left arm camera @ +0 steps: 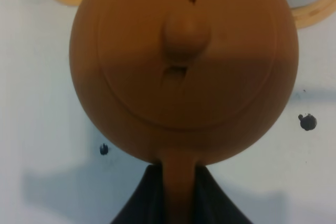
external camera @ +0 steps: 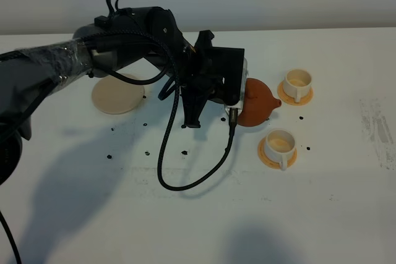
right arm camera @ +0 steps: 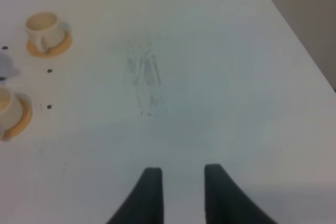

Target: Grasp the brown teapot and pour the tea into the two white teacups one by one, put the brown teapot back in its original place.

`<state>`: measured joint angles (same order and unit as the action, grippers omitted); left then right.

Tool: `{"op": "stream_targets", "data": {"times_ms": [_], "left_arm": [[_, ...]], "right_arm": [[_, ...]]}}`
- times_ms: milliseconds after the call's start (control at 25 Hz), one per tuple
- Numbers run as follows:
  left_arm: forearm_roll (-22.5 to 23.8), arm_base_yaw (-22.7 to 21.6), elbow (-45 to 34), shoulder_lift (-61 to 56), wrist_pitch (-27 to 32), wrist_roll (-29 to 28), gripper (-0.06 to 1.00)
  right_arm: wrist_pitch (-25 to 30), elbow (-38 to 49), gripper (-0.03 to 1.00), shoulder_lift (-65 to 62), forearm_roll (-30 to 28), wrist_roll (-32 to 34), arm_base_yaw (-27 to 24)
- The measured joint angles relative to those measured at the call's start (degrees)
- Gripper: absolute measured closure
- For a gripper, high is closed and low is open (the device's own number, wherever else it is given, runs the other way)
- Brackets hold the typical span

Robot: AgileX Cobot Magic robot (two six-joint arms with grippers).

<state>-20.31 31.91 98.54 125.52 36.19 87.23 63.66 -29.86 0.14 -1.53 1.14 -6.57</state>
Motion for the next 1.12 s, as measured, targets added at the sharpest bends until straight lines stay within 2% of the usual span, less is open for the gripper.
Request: {"op": "stream_targets", "data": {"times_ms": [480,840,1120], "left_arm": [[4.0,0.8,0.0,0.1,-1.0,3.1,0.86],[4.3,1.9,0.0,0.1,-1.7,9.0,0.86],[6.9,2.1,0.0,0.1,-2.9,9.8,0.86]], "right_arm": [[0.0,0.0,0.75,0.0,0.0,0.0,0.0],[0.0,0.0,0.75,0.0,0.0,0.0,0.0],[0.0,0.0,0.75,0.0,0.0,0.0,0.0]]}}
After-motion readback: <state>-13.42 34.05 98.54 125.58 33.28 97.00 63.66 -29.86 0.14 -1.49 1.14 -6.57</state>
